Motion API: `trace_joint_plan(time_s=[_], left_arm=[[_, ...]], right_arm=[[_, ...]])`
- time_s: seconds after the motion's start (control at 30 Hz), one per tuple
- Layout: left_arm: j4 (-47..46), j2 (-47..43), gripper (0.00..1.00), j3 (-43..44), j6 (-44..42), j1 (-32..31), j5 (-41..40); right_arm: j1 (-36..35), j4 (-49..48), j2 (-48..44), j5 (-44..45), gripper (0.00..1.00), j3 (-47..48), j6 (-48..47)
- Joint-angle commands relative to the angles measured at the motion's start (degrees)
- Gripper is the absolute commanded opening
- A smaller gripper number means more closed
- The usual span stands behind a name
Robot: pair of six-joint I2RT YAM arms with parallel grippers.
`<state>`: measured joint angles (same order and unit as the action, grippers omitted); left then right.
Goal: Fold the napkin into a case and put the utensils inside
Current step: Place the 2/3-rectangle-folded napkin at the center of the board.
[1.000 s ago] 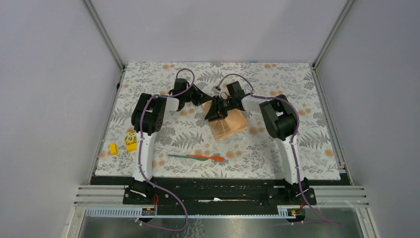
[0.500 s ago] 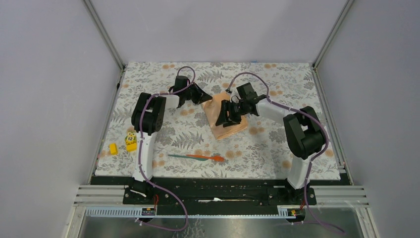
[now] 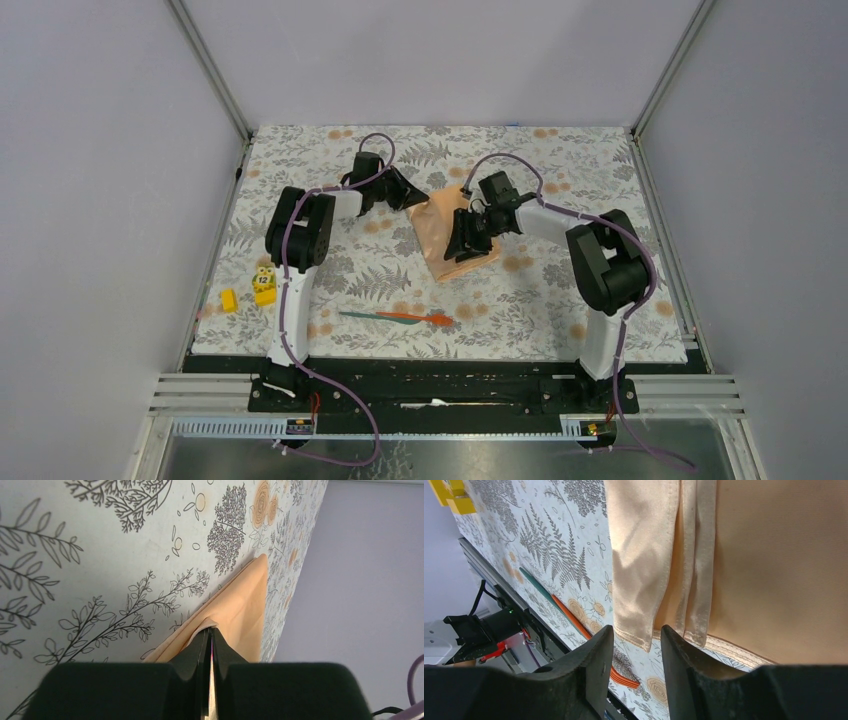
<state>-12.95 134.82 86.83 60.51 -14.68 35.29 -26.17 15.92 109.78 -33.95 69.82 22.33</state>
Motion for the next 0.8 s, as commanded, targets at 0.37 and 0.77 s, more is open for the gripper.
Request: trace_joint_plan(time_s=[0.37, 0.77], left_arm=[[0.9, -2.3, 0.07, 2.9, -1.8, -0.2, 0.7], [5.8, -7.5, 0.34, 6.3, -4.8, -0.3, 2.7]], right_arm=[[0.3, -3.6, 2.0, -4.0, 0.13, -0.9, 1.3], [3.5, 1.3, -0.5, 2.9, 0.00, -0.4, -2.6]])
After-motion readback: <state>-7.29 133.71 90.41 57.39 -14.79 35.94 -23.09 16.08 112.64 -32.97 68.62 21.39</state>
